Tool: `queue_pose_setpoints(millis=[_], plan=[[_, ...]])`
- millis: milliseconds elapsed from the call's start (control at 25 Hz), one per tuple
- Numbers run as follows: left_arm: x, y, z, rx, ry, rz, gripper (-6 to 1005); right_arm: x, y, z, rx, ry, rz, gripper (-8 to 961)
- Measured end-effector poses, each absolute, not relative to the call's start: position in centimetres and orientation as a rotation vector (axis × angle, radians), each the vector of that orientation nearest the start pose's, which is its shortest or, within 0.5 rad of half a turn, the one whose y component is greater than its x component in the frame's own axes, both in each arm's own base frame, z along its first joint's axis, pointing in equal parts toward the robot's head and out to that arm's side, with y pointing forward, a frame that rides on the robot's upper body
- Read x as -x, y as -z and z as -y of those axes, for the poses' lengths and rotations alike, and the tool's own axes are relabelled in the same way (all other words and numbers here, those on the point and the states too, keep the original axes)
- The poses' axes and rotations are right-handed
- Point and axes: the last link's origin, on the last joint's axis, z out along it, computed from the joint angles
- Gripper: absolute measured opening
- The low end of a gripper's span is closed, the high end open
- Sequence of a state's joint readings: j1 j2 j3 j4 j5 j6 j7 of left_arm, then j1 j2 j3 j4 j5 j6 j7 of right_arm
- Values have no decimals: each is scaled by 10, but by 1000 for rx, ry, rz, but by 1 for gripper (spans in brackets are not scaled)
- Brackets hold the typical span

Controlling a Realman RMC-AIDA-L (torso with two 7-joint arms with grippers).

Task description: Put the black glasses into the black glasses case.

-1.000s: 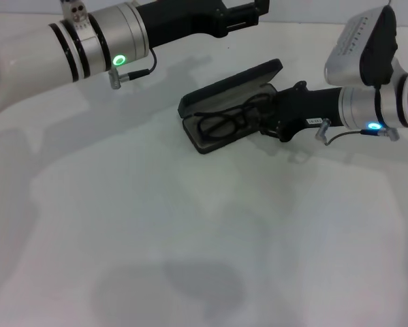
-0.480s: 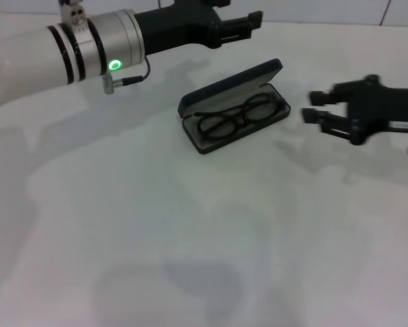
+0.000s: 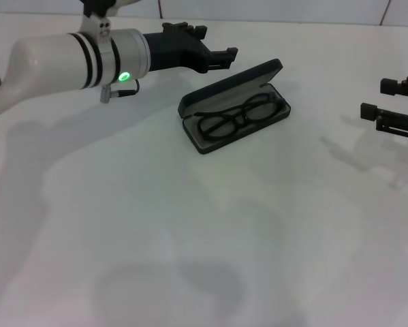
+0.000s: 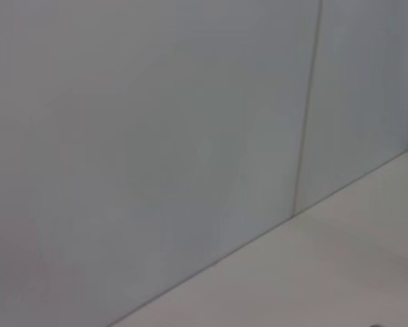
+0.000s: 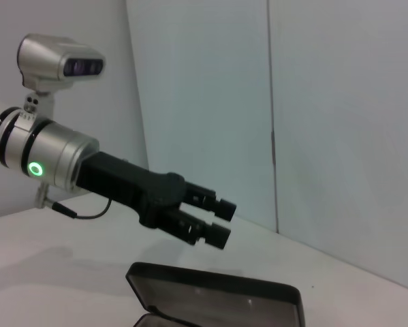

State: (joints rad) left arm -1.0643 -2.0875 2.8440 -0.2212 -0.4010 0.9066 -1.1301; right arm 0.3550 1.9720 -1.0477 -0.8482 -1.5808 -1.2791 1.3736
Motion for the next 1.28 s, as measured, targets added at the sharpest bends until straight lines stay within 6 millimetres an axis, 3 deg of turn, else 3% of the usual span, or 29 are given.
queue_pose_setpoints(millis=[240, 840, 1120, 1280], plan=[[191, 68, -455, 2403, 391, 596, 797, -276, -44, -348, 2486, -589, -463, 634], [185, 101, -429, 2559, 345, 448, 798, -279, -45, -352, 2466, -556, -468, 637], [192, 105, -423, 2566, 335, 424, 797, -277, -43, -358, 2460, -534, -457, 638], [187, 102, -420, 2570, 420, 416, 797, -274, -44, -359, 2459, -538, -447, 639]])
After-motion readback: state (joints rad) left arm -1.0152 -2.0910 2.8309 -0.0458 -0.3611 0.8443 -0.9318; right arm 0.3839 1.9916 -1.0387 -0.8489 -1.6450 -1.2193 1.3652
